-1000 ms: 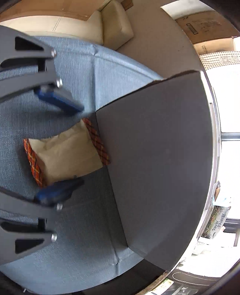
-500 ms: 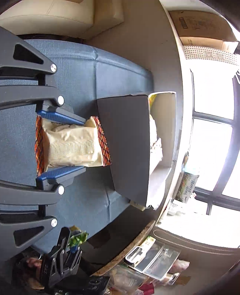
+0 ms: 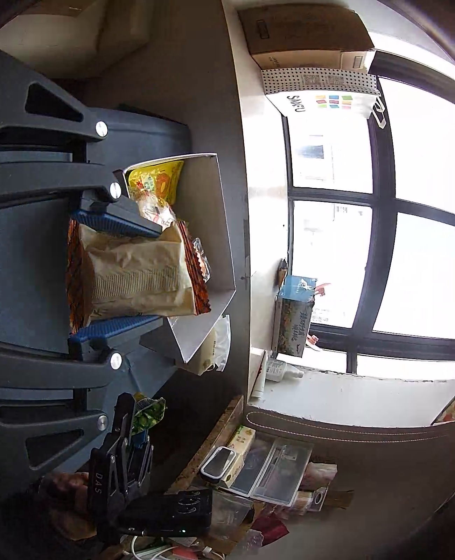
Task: Organize snacks
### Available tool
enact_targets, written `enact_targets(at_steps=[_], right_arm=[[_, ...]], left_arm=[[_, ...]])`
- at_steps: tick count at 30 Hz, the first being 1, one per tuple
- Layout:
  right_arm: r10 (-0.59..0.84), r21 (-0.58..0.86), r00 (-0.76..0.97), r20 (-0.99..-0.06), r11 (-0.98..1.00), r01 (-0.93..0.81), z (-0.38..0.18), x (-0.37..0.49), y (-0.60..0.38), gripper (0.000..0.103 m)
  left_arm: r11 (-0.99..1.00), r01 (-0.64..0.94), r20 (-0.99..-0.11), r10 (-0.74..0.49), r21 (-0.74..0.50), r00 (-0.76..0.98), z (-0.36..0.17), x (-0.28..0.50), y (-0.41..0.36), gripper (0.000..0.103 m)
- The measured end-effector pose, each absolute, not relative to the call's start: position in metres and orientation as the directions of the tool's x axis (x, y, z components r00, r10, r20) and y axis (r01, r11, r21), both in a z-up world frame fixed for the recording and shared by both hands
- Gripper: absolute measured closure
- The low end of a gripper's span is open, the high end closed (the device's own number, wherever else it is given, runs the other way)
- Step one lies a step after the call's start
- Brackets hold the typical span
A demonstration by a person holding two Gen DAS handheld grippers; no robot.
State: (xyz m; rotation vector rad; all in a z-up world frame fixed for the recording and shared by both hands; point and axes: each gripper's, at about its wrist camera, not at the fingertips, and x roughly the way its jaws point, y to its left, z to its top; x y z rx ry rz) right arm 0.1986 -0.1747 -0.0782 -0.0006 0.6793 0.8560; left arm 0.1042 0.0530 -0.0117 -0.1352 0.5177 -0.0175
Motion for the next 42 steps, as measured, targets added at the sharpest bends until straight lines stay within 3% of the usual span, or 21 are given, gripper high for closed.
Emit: enact_targets(at_steps=[8, 16, 17, 19, 20, 21, 25, 30, 35, 39, 42], right_arm=[[0.696, 0.228, 0.501, -0.515, 0.674, -0.702, -0.039, 0.268, -0.124, 0.054], [0.644, 0.200, 0.494, -0.584, 0.704, -0.681, -0.039, 0.341, -0.078, 0.053], [0.641, 0.203, 0.497, -0.584, 0.709, -0.676, -0.039, 0.347, -0.076, 0.050], [0.629, 0.216, 0.512, -0.585, 0.730, -0.649, -0.040, 0.355, -0.076, 0.034], [0.627, 0.230, 0.518, -0.581, 0.738, -0.635, -0.041, 0.358, -0.077, 0.008], [0.628, 0.245, 0.521, -0.578, 0.742, -0.624, -0.043, 0.360, -0.079, 0.000], [0.576, 0.209, 0.565, -0.591, 0.786, -0.582, -0.049, 0.360, -0.083, 0.000], [0.538, 0.180, 0.604, -0.588, 0.815, -0.551, -0.047, 0.352, -0.093, 0.000], [0.505, 0.035, 0.707, -0.495, 0.825, -0.564, -0.020, 0.309, -0.103, 0.000], [0.536, -0.047, 0.751, -0.386, 0.802, -0.596, 0.004, 0.259, -0.113, 0.000], [0.569, -0.039, 0.734, -0.370, 0.780, -0.624, 0.009, 0.226, -0.122, 0.000]], left_arm=[[0.989, -0.094, -0.545, 0.014, -0.118, 0.838, -0.014, 0.188, 0.084, 0.055], [0.976, -0.169, -0.603, 0.051, -0.140, 0.796, -0.029, 0.245, 0.115, 0.052], [0.974, -0.177, -0.610, 0.055, -0.142, 0.791, -0.030, 0.249, 0.119, 0.049], [0.970, -0.193, -0.602, 0.069, -0.145, 0.796, -0.029, 0.249, 0.123, 0.041], [0.971, -0.190, -0.602, 0.067, -0.142, 0.796, -0.029, 0.249, 0.124, 0.023], [0.972, -0.186, -0.602, 0.065, -0.141, 0.796, -0.028, 0.248, 0.124, 0.002], [0.971, -0.207, -0.623, 0.090, -0.119, 0.777, -0.028, 0.245, 0.122, 0.000], [0.960, -0.209, -0.589, 0.063, -0.185, 0.806, -0.024, 0.234, 0.122, 0.000], [0.961, -0.261, -0.464, 0.191, -0.090, 0.865, 0.000, 0.195, 0.101, 0.000], [0.965, -0.243, -0.372, 0.192, -0.095, 0.908, 0.022, 0.151, 0.082, 0.000], [0.941, -0.319, -0.342, 0.264, -0.113, 0.902, 0.031, 0.116, 0.072, 0.000]])
